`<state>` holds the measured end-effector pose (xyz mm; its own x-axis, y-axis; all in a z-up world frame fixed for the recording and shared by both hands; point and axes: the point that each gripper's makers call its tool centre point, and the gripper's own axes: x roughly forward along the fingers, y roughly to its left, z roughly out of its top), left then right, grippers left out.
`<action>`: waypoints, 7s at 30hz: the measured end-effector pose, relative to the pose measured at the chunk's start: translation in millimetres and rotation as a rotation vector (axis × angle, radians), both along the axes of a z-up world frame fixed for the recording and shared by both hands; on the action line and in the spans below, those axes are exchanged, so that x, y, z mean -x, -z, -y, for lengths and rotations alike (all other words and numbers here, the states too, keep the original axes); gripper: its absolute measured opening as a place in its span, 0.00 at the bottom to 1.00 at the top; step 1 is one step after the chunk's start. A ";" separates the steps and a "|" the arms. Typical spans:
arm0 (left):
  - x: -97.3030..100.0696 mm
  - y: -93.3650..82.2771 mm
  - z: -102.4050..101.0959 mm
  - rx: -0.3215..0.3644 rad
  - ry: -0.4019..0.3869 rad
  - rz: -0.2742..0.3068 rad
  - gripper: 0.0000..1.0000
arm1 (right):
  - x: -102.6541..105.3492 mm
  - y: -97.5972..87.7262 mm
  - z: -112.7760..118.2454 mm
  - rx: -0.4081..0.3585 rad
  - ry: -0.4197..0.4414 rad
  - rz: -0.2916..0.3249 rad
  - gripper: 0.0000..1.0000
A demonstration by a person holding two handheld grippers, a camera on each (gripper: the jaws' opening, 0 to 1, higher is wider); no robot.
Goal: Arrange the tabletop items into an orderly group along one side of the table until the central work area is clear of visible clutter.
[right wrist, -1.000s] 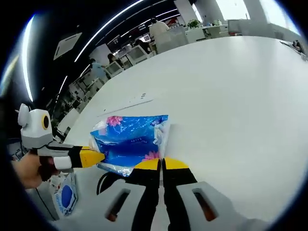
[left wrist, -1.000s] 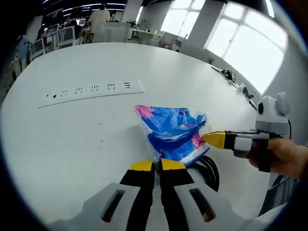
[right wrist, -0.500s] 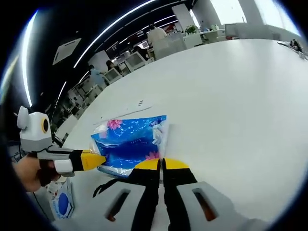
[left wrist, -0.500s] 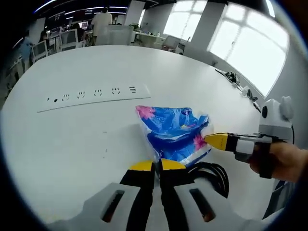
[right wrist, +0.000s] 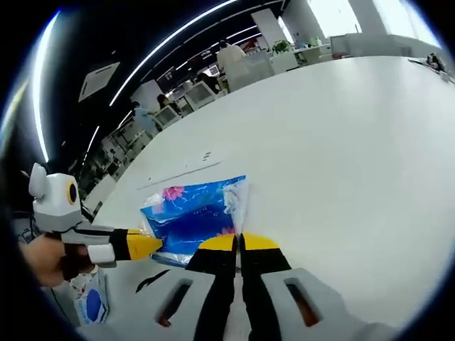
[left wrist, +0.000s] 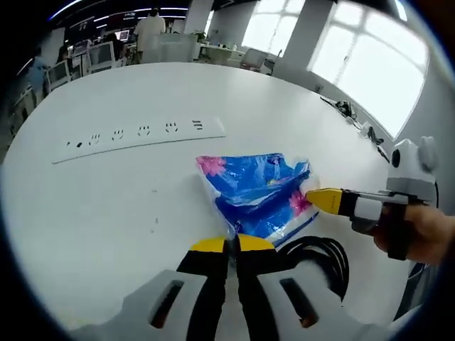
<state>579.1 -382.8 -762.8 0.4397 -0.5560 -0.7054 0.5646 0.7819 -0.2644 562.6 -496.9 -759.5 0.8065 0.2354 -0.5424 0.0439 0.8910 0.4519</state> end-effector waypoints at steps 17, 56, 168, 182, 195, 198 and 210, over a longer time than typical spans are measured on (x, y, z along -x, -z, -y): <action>2.5 -8.8 -1.5 -0.047 0.053 0.084 0.32 | 7.8 -18.1 -10.1 0.000 -0.015 0.048 0.24; 100.7 -115.0 -134.7 0.111 -0.133 0.294 0.29 | 127.7 -132.0 -73.6 -0.001 -0.091 0.345 0.82; 261.1 -4.2 -290.3 0.113 -0.725 -0.145 0.14 | 104.6 -17.9 -271.3 0.123 -0.945 -0.127 0.22; 259.8 -4.9 -289.0 0.093 -0.663 -0.180 0.00 | 122.5 -15.4 -268.9 0.192 -0.958 -0.082 0.00; 235.1 -39.4 -282.1 0.068 -0.551 -0.060 0.00 | 125.2 -48.3 -242.3 0.157 -0.843 0.000 0.00; 223.0 -48.8 -275.8 0.069 -0.501 -0.019 0.00 | 121.8 -57.8 -228.5 0.153 -0.761 0.020 0.00; 175.0 -83.1 -266.3 -0.011 -0.324 0.104 0.00 | 121.6 -90.7 -199.9 0.072 -0.596 0.071 0.00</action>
